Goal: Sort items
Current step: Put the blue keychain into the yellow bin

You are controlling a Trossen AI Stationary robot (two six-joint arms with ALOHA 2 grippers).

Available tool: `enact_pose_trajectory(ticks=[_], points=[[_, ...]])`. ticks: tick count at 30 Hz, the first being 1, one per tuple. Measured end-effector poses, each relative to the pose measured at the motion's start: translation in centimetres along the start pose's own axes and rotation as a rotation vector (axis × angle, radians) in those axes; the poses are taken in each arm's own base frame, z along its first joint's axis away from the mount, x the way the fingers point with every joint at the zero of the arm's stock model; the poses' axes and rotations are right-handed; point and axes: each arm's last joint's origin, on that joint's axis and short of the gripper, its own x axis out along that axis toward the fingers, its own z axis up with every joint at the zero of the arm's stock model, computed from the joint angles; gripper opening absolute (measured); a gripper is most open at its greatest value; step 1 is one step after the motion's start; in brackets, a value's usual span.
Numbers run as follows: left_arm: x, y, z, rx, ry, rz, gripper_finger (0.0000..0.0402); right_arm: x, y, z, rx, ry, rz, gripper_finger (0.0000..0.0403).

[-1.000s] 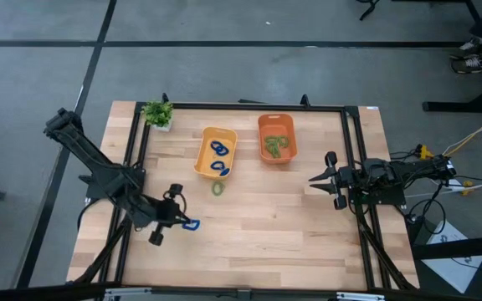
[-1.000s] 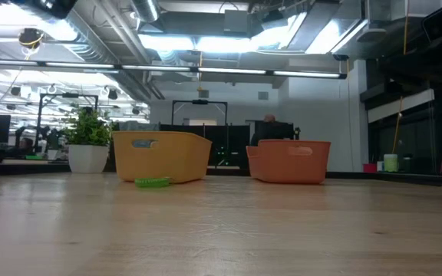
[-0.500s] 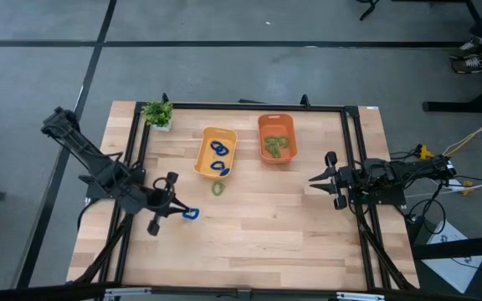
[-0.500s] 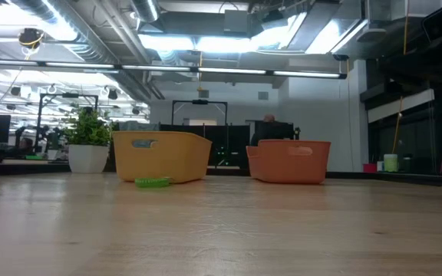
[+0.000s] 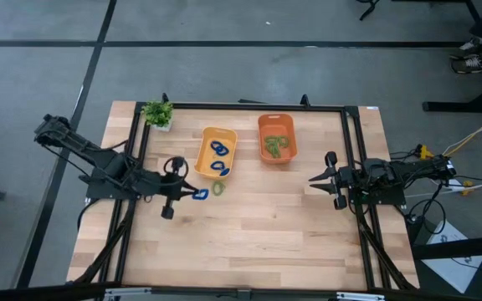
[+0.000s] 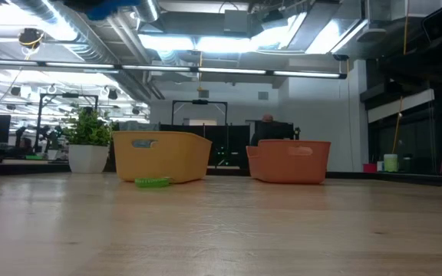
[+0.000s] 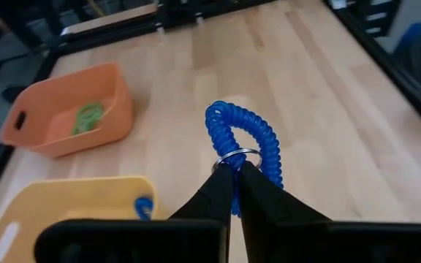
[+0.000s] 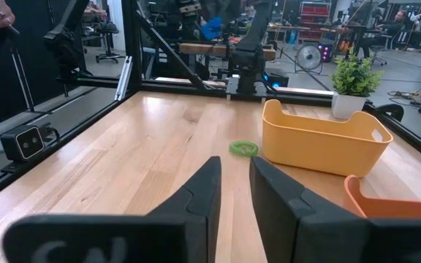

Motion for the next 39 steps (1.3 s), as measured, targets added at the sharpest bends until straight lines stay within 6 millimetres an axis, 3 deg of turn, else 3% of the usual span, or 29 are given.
enact_pose_trajectory(ticks=[21, 39], points=[[1.3, 6.3, -0.4, -0.140, 0.052, 0.344, 0.0008, 0.0, 0.0, 0.0, 0.000, 0.000, 0.000, 0.0075], [1.1, 10.2, -1.1, -0.214, 0.095, 0.600, 0.0008, 0.0, 0.0, 0.0, 0.000, 0.000, 0.000, 0.0075]])
